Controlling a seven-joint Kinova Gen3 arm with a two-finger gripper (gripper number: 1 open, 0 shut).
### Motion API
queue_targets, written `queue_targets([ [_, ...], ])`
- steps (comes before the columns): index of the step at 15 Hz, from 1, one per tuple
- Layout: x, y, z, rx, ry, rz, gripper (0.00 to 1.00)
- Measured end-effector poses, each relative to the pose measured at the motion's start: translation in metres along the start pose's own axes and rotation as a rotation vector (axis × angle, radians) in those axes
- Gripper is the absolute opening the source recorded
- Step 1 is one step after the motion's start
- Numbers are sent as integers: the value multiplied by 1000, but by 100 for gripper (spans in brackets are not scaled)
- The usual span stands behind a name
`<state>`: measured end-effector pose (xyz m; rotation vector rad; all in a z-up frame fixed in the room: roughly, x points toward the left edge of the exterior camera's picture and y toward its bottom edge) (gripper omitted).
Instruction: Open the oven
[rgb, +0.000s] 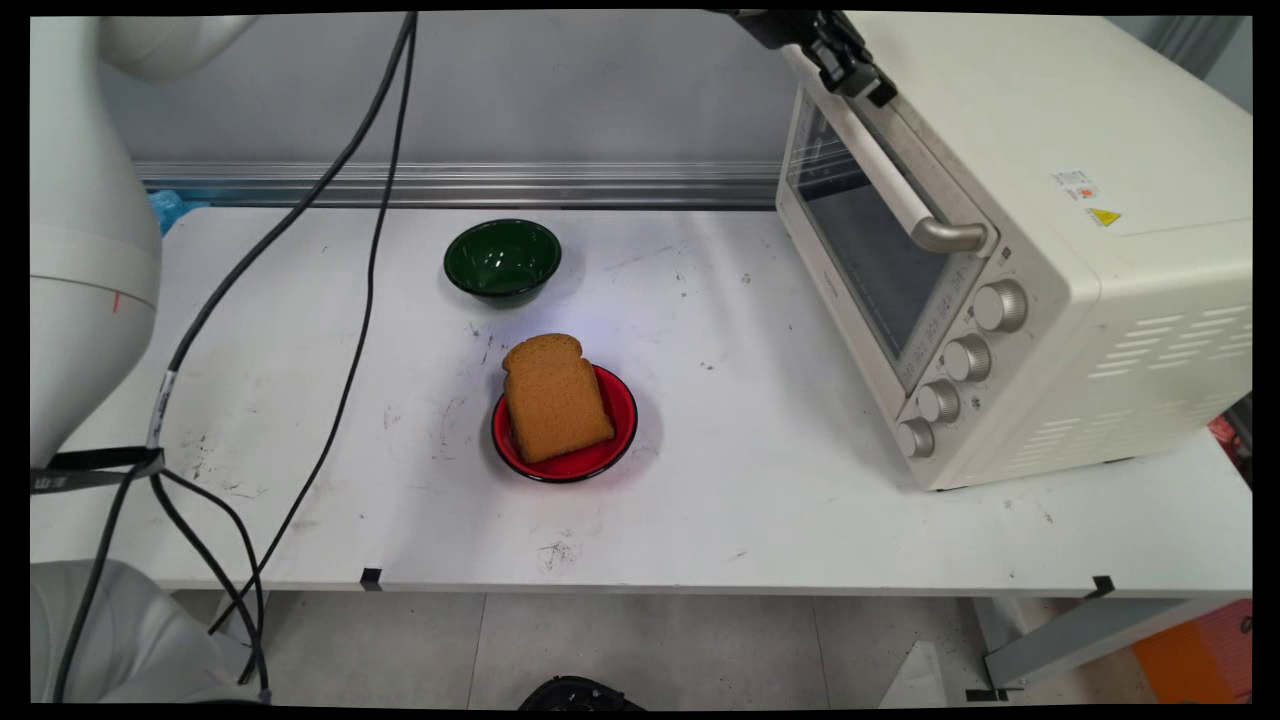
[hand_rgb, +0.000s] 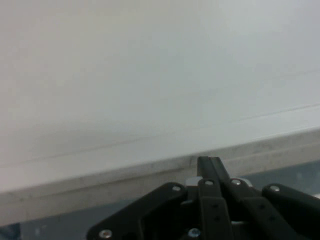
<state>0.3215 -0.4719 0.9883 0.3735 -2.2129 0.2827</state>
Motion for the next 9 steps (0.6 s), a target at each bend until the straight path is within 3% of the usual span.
queue_targets([
  [9,-2,-2,16,-2,-24,-5,0],
])
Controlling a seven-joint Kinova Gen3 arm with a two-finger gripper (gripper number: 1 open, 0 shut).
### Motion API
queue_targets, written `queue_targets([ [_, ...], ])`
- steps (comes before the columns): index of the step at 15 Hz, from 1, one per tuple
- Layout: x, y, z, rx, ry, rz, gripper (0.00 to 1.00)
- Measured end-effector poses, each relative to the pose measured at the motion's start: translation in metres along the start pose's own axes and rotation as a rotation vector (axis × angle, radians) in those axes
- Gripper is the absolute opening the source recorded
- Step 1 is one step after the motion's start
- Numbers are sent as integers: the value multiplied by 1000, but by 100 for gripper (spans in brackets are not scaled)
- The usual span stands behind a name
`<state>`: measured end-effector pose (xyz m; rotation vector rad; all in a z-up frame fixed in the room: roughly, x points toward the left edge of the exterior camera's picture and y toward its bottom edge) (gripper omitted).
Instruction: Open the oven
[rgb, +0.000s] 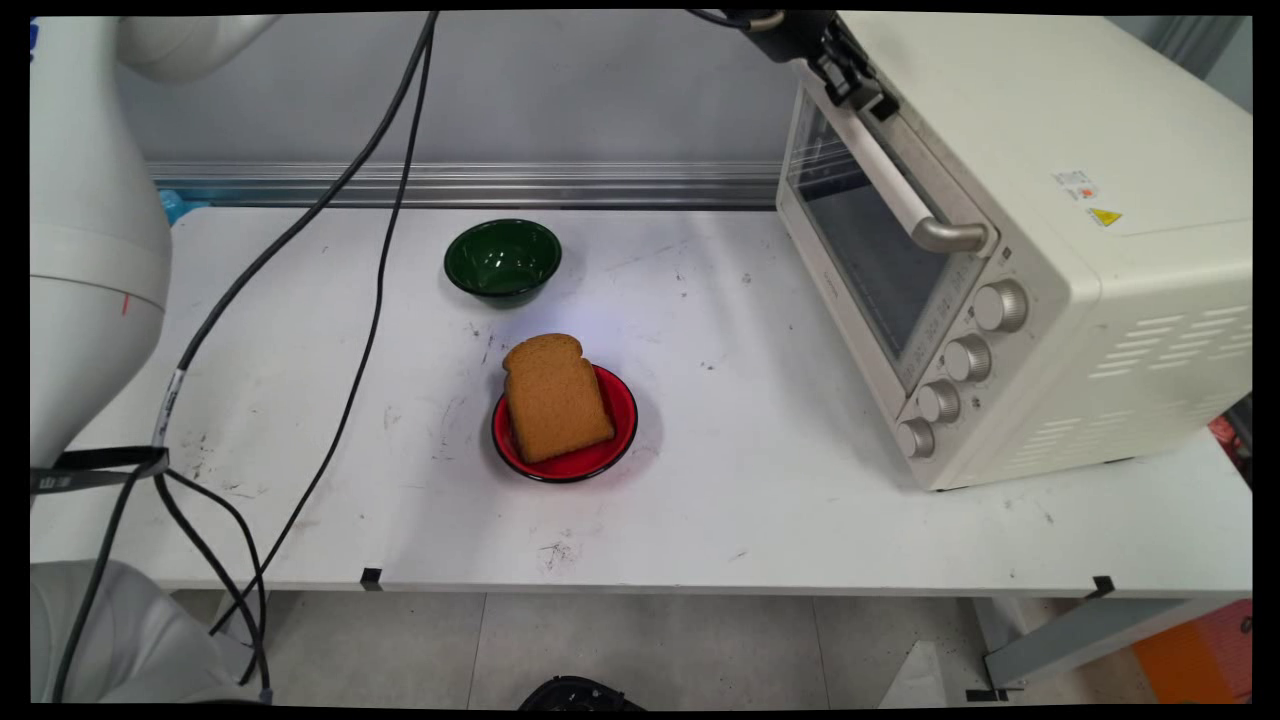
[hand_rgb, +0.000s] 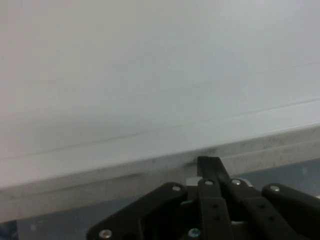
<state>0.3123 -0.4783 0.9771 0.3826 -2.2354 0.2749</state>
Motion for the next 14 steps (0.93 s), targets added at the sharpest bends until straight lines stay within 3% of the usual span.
queue_targets([
  [14,-10,1,14,-10,-23,-9,0],
])
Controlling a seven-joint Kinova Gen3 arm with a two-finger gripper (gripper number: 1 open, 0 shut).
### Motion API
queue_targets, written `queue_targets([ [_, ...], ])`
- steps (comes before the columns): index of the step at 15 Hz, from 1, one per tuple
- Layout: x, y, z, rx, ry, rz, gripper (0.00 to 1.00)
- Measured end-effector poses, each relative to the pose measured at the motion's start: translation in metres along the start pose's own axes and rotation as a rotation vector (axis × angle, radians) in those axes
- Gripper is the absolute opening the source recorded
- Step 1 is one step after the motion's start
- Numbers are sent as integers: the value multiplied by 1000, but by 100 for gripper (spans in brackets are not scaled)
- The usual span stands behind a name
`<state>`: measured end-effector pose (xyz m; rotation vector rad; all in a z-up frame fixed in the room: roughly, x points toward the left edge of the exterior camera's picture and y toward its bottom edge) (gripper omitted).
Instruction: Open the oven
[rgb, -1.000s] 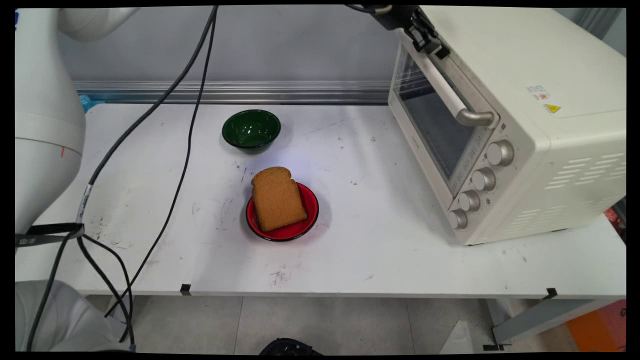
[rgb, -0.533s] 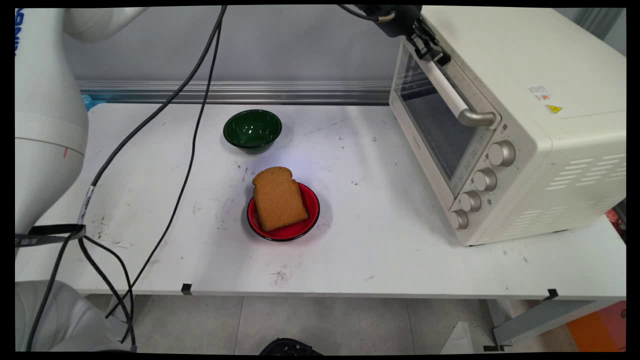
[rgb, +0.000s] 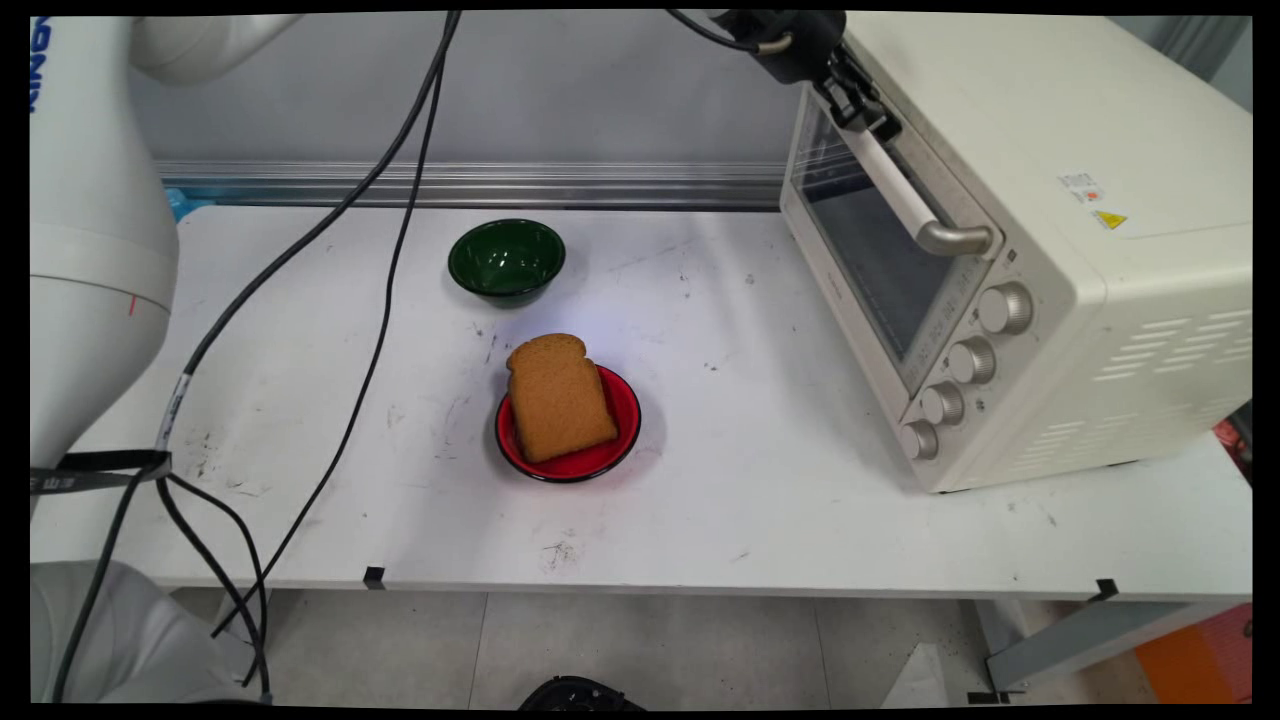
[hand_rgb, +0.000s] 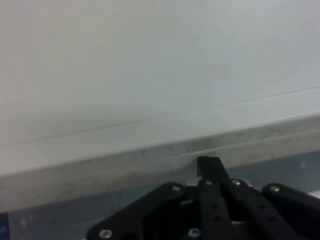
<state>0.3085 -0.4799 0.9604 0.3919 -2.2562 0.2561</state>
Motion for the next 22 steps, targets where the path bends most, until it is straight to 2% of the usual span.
queue_targets([
  [9,-6,7,-12,-8,-13,18,0],
  [22,-32,17,-31,-16,-54,-5,0],
])
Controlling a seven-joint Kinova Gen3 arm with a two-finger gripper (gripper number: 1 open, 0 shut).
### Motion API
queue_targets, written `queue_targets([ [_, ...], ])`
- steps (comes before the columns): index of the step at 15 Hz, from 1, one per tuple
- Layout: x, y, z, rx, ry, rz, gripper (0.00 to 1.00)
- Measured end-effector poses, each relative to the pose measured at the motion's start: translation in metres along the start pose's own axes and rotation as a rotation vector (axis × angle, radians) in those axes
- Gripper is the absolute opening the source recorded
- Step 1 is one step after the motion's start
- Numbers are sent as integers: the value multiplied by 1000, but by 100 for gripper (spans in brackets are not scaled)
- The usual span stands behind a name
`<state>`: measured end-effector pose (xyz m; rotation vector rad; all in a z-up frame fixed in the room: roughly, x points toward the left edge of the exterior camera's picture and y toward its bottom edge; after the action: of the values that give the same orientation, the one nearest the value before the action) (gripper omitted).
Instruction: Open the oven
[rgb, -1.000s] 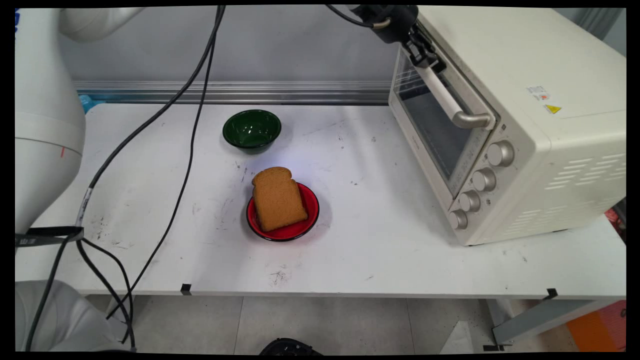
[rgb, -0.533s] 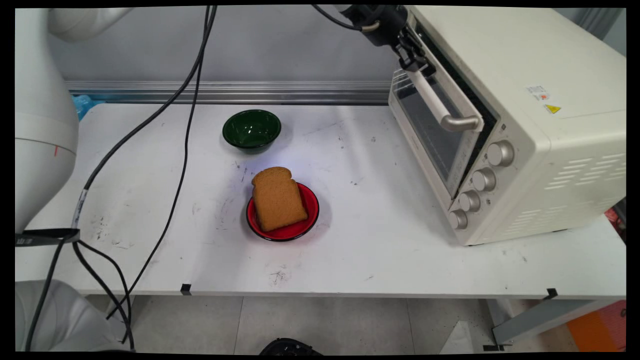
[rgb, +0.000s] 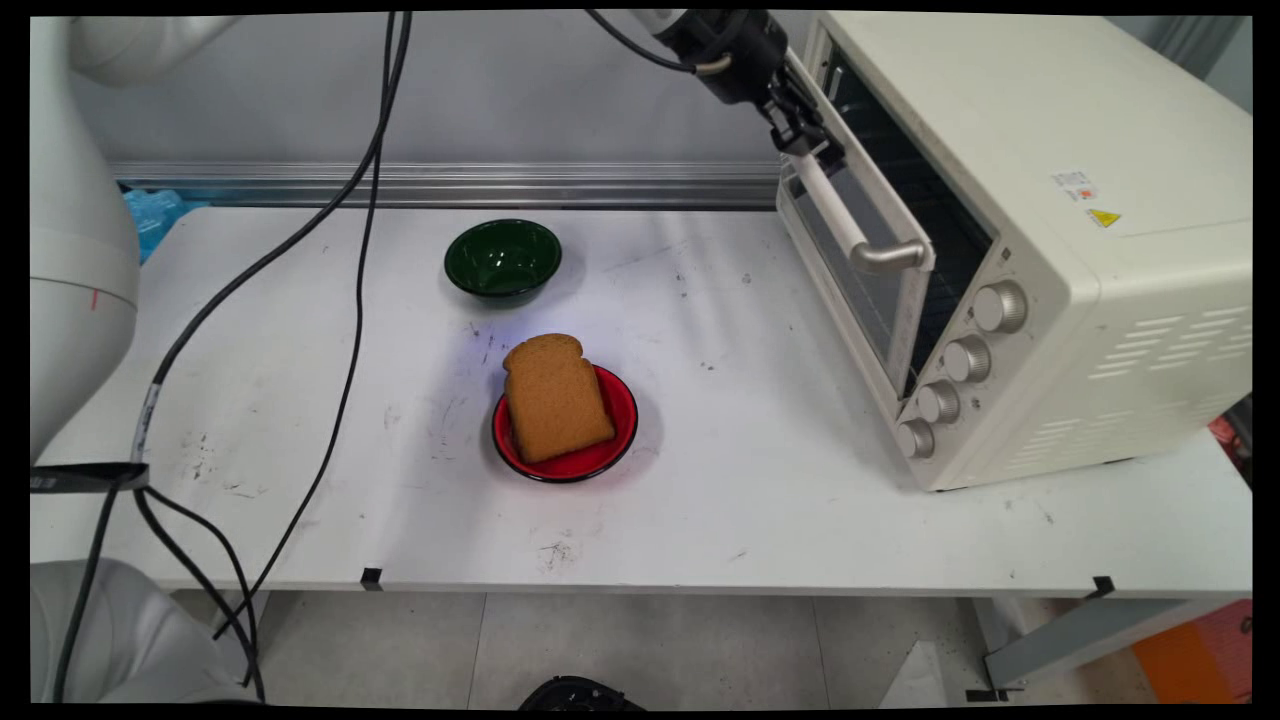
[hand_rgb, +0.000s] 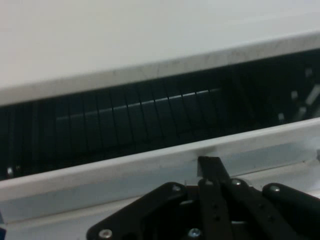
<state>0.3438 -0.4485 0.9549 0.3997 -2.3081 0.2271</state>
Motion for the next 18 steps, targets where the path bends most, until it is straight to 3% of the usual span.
queue_targets([
  [9,-29,10,-4,5,-38,-65,0],
  [18,-59,17,2,38,-52,-117,0],
])
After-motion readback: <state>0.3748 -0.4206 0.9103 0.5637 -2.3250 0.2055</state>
